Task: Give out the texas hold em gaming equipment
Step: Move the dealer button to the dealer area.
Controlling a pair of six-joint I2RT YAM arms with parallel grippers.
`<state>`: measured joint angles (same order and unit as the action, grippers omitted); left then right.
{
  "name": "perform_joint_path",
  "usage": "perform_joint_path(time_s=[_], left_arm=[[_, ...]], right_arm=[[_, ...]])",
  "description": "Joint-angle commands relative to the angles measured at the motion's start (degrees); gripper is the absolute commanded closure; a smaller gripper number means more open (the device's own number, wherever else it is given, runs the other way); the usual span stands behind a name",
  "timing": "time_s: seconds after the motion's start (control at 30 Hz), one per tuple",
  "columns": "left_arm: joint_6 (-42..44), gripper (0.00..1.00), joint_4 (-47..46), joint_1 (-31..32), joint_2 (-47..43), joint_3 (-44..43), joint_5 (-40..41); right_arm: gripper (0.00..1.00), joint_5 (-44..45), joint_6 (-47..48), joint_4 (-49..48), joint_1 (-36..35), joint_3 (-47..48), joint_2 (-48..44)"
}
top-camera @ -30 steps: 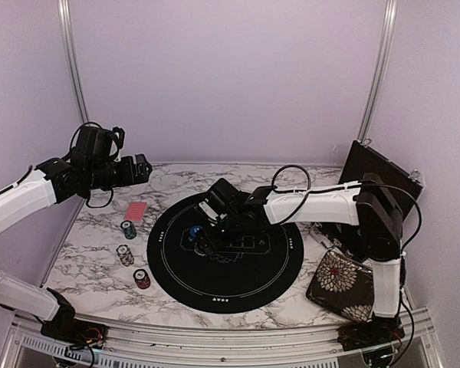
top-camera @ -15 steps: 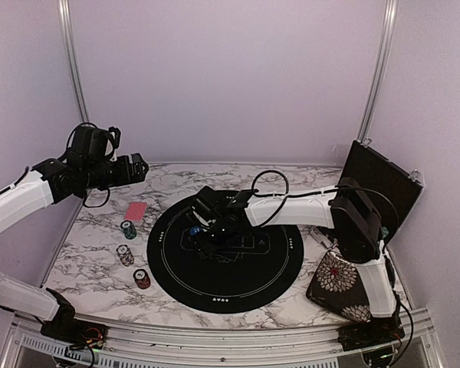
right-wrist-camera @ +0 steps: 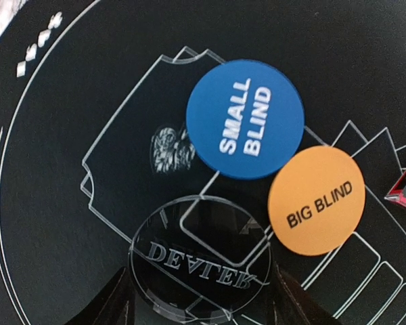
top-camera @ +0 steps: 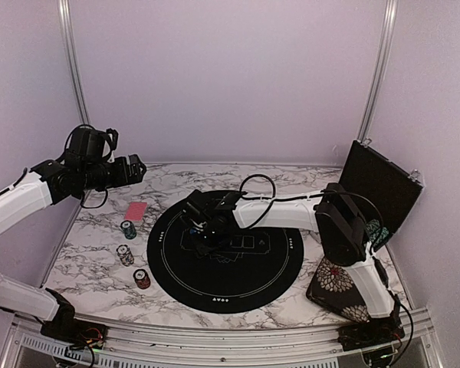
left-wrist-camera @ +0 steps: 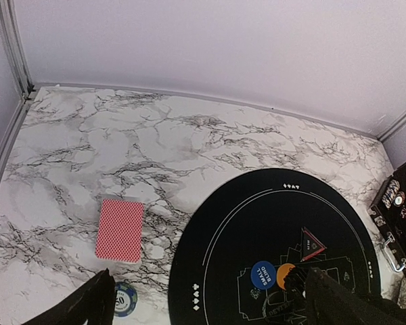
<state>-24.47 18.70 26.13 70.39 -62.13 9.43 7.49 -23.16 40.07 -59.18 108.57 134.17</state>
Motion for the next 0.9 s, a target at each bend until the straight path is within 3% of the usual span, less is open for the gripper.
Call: perform_joint_path(time_s=[0.0,0.43,0.87], left_arm=[[0.6,0.01,0.1,-0.7,-1.7,0.8,-0.9],[0.9,0.01,0.1,-1.9,-2.0,1.3,-2.2],[0.9,0.01,0.0,-2.5,-1.6,1.2,-3.0]], right_arm=[[0.45,1.6,0.2,2.2,-1.1,4.8,3.1],[0.47,1.8,4.6,5.5,-2.3,24.7,14.5],[0.44,-0.4,7.3,-2.4,-2.3,28.6,17.4]])
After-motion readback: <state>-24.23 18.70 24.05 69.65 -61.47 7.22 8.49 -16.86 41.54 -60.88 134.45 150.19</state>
